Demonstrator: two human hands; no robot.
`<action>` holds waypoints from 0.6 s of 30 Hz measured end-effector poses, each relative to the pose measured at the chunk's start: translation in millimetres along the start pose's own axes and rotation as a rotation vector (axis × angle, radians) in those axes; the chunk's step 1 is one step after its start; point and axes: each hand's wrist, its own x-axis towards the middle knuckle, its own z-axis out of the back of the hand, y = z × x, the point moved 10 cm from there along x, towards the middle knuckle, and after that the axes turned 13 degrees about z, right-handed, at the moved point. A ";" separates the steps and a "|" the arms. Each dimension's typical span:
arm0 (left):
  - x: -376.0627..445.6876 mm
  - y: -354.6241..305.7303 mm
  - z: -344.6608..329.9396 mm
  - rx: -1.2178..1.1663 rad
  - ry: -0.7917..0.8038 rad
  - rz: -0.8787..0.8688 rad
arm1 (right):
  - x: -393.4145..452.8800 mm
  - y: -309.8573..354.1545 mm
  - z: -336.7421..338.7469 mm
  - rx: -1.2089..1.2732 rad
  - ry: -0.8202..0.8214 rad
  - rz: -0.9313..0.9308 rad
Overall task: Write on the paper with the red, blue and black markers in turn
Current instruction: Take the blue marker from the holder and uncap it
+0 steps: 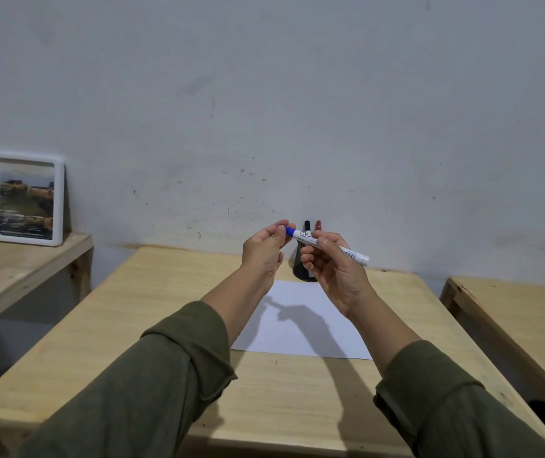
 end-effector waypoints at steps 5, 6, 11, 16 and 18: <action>3.3 0.3 6.6 -0.007 -0.052 0.003 | 2.3 -3.7 -2.3 0.006 0.023 0.016; 3.6 0.9 7.5 -0.011 -0.057 0.008 | 2.9 -4.5 -2.7 0.003 0.028 0.017; 4.0 2.5 14.7 -0.029 -0.083 0.023 | 4.7 -8.3 -7.3 -0.016 0.061 0.027; 1.9 1.2 23.3 -0.033 -0.128 0.046 | 5.7 -10.5 -14.7 -0.020 0.079 0.048; 1.4 0.8 26.6 -0.032 -0.146 0.055 | 5.4 -11.9 -17.0 -0.034 0.081 0.051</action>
